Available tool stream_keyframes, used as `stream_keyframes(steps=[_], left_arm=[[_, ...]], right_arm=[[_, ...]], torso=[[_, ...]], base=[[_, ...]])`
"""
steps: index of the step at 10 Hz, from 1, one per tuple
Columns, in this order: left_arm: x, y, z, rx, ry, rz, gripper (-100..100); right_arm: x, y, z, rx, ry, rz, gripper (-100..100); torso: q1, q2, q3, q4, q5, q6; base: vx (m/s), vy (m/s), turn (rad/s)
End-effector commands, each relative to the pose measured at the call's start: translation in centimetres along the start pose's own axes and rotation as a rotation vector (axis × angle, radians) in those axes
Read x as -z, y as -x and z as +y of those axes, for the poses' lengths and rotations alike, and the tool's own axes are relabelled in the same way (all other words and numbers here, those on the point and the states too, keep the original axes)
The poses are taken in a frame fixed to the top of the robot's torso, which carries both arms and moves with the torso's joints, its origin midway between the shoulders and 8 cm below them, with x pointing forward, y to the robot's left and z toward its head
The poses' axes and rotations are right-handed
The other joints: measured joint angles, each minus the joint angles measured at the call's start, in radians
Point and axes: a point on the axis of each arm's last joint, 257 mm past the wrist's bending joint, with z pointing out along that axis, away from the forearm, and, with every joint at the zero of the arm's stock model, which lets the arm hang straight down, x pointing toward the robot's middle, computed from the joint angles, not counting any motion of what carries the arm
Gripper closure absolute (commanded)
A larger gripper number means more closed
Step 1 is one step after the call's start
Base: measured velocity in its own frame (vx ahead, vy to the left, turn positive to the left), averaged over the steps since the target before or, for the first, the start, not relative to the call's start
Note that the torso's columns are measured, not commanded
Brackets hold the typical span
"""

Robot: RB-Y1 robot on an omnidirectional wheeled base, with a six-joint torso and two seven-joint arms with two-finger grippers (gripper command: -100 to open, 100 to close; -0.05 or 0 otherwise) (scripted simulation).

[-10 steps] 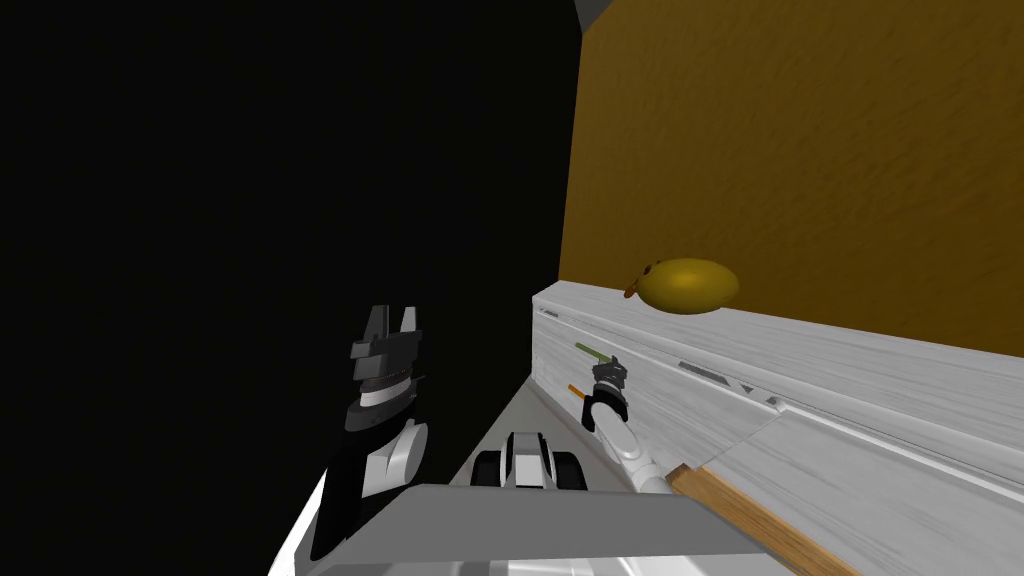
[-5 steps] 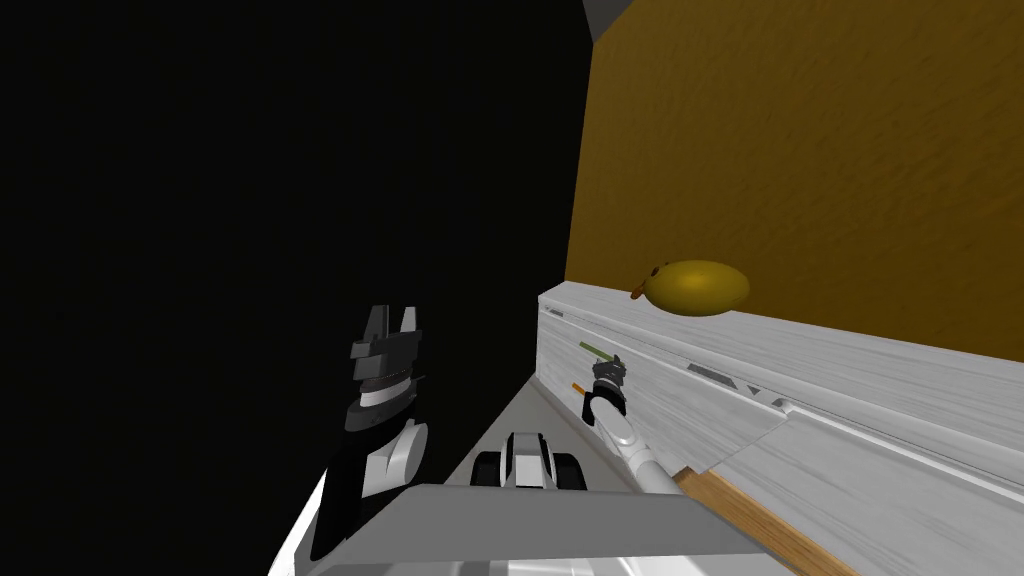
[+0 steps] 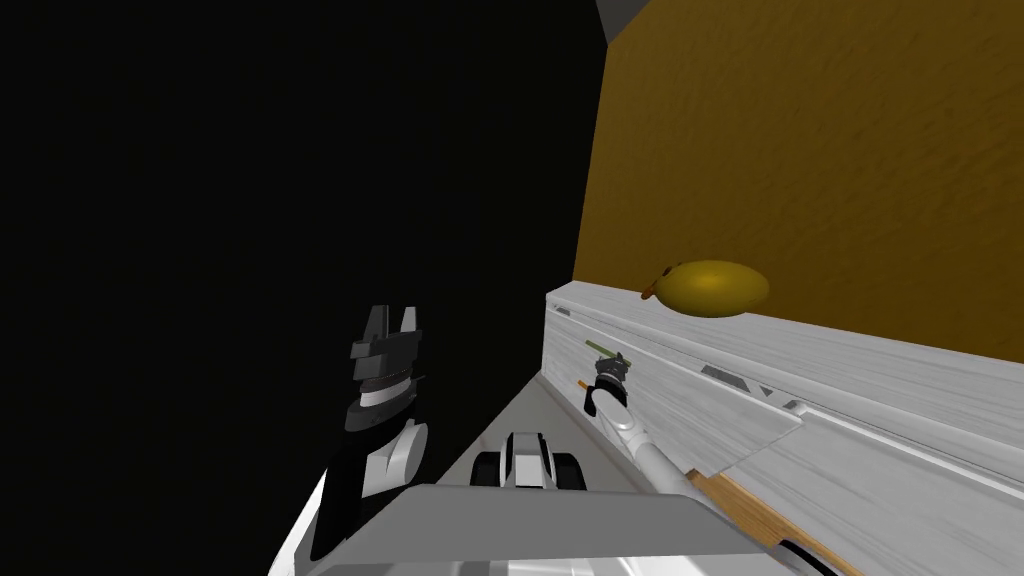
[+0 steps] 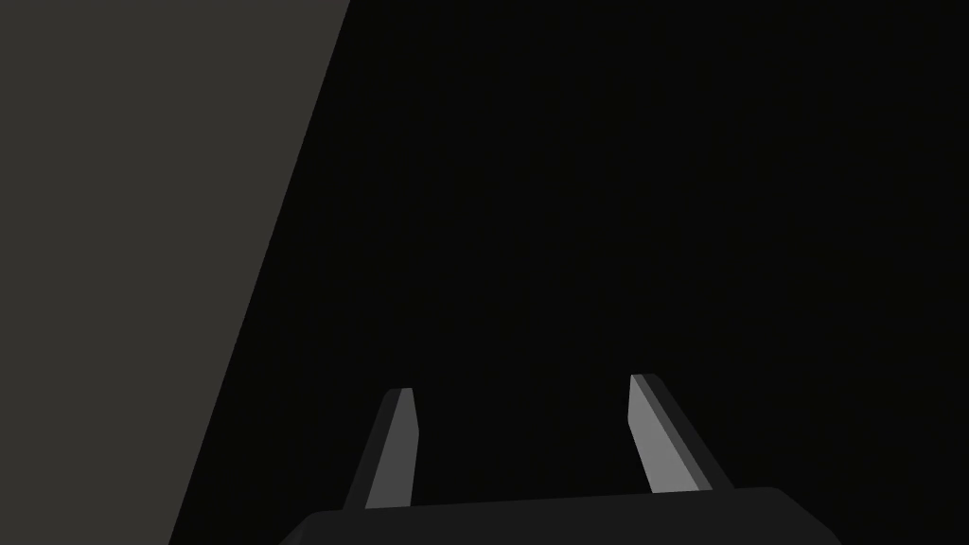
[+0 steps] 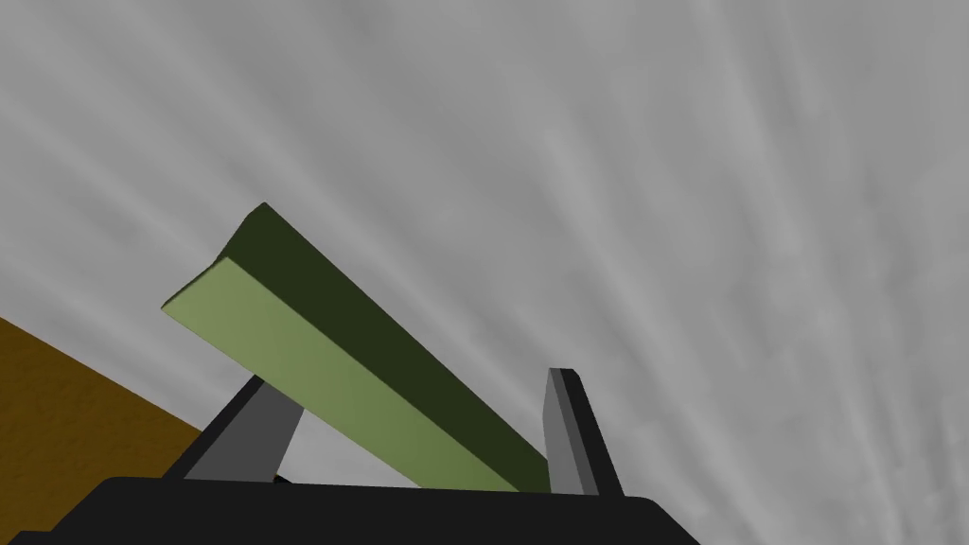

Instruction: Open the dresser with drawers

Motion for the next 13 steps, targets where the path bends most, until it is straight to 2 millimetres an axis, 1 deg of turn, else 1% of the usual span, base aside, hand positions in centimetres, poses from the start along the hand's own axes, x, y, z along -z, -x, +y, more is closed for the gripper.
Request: stream_keyframes(steps=[1, 2, 3, 4, 5, 6, 7, 8, 9, 10, 11, 12, 13], left_arm=[[0.0, 0.0, 0.0, 0.0, 0.0, 0.0, 0], [0.0, 0.0, 0.0, 0.0, 0.0, 0.0, 0], [0.0, 0.0, 0.0, 0.0, 0.0, 0.0, 0], [0.0, 0.0, 0.0, 0.0, 0.0, 0.0, 0], [0.0, 0.0, 0.0, 0.0, 0.0, 0.0, 0], [0.0, 0.0, 0.0, 0.0, 0.0, 0.0, 0], [0.0, 0.0, 0.0, 0.0, 0.0, 0.0, 0], [0.0, 0.0, 0.0, 0.0, 0.0, 0.0, 0], [0.0, 0.0, 0.0, 0.0, 0.0, 0.0, 0], [0.0, 0.0, 0.0, 0.0, 0.0, 0.0, 0], [0.0, 0.0, 0.0, 0.0, 0.0, 0.0, 0], [0.0, 0.0, 0.0, 0.0, 0.0, 0.0, 0], [0.0, 0.0, 0.0, 0.0, 0.0, 0.0, 0]], right_arm=[[-0.4, -1.9, 1.0, 0.009, 0.021, 0.04, 100], [-0.4, -2.3, 1.1, 0.018, 0.023, 0.047, 100], [-2.5, -1.1, -0.5, -0.003, -0.014, 0.036, 100], [-2.4, -2.1, -0.3, -0.004, -0.008, 0.061, 100], [-2.4, -3.1, -0.2, 0.014, -0.006, 0.076, 100], [-4.5, -2.0, -2.2, -0.001, -0.051, 0.069, 100], [-4.5, -4.1, -2.0, 0.013, -0.045, 0.111, 100], [-4.4, -4.7, -2.0, 0.024, -0.045, 0.12, 100], [-6.6, -3.6, -4.5, 0.007, -0.098, 0.115, 100], [-6.4, -5.7, -4.5, 0.029, -0.097, 0.155, 100], [-8.4, -4.4, -7.4, 0.012, -0.157, 0.143, 100], [-8.4, -6.5, -7.6, 0.033, -0.161, 0.189, 100], [-8.3, -6.9, -7.5, 0.023, -0.159, 0.201, 100]], torso=[[0.001, 0.003, 0.002, 0.001, 0.001, 0.001], [-0.002, 0.001, 0.001, -0.002, -0.001, 0.006], [-0.006, -0.002, -0.001, -0.004, -0.003, 0.008], [-0.002, 0.001, 0.001, 0.0, -0.001, 0.001], [0.0, 0.003, 0.002, 0.0, 0.0, 0.002], [-0.003, 0.001, 0.001, -0.002, -0.001, 0.006], [0.0, 0.003, 0.002, 0.001, 0.0, 0.001], [-0.001, 0.002, 0.002, 0.0, -0.001, 0.004], [-0.005, -0.002, -0.001, -0.003, -0.002, 0.007], [-0.003, 0.0, 0.0, 0.0, -0.001, 0.001], [-0.002, 0.002, 0.001, 0.0, -0.001, 0.005], [0.002, 0.006, 0.003, 0.005, 0.003, 0.001], [0.003, 0.007, 0.004, 0.005, 0.004, 0.007]], base=[[-0.053, 0.01, 0.019], [-0.003, 0.008, -0.015], [-0.084, 0.044, 0.221], [-0.114, 0.036, 0.166], [-0.065, 0.017, 0.03], [-0.143, 0.059, 0.237], [-0.123, 0.053, 0.172], [-0.04, 0.021, 0.01], [-0.106, 0.055, 0.215], [-0.111, 0.046, 0.169], [-0.16, 0.068, 0.288], [-0.125, 0.06, 0.171], [-0.036, 0.036, 0.022]])
